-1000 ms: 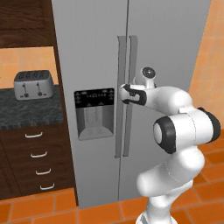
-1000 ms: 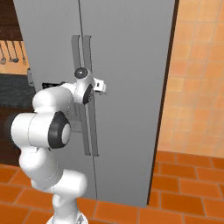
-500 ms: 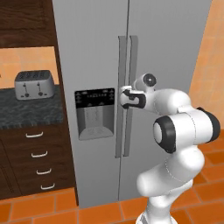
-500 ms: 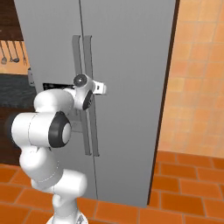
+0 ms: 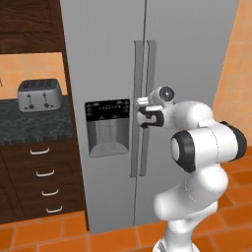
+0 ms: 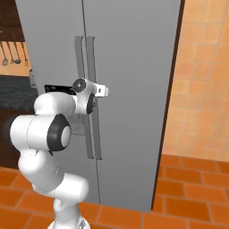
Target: Take the strawberry from the fridge and place it on top of the pancake, located on the dining counter.
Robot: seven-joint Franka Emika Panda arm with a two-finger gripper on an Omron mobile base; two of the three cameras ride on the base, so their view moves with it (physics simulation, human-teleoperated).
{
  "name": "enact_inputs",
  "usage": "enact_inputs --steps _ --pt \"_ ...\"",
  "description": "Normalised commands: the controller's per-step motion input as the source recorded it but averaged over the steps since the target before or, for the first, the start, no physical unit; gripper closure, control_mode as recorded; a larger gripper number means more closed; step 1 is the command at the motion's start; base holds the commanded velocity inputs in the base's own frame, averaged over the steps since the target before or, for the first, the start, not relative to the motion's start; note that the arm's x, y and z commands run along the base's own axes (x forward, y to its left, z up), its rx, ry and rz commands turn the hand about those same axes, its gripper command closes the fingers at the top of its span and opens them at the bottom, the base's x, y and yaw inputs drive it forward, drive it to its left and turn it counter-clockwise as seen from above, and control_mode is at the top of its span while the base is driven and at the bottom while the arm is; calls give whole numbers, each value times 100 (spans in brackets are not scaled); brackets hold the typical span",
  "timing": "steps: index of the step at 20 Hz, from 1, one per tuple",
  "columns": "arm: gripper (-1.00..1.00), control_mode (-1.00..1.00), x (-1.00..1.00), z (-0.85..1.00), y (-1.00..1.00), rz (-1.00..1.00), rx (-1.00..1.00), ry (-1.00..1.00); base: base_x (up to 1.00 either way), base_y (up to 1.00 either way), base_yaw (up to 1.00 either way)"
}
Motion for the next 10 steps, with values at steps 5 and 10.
enact_inputs --steps 5,10 --pt "100 -100 -43 -36 -100 1 6 0 0 0 0" --pt "100 -100 -100 -23 -100 0 7 -2 0 0 0"
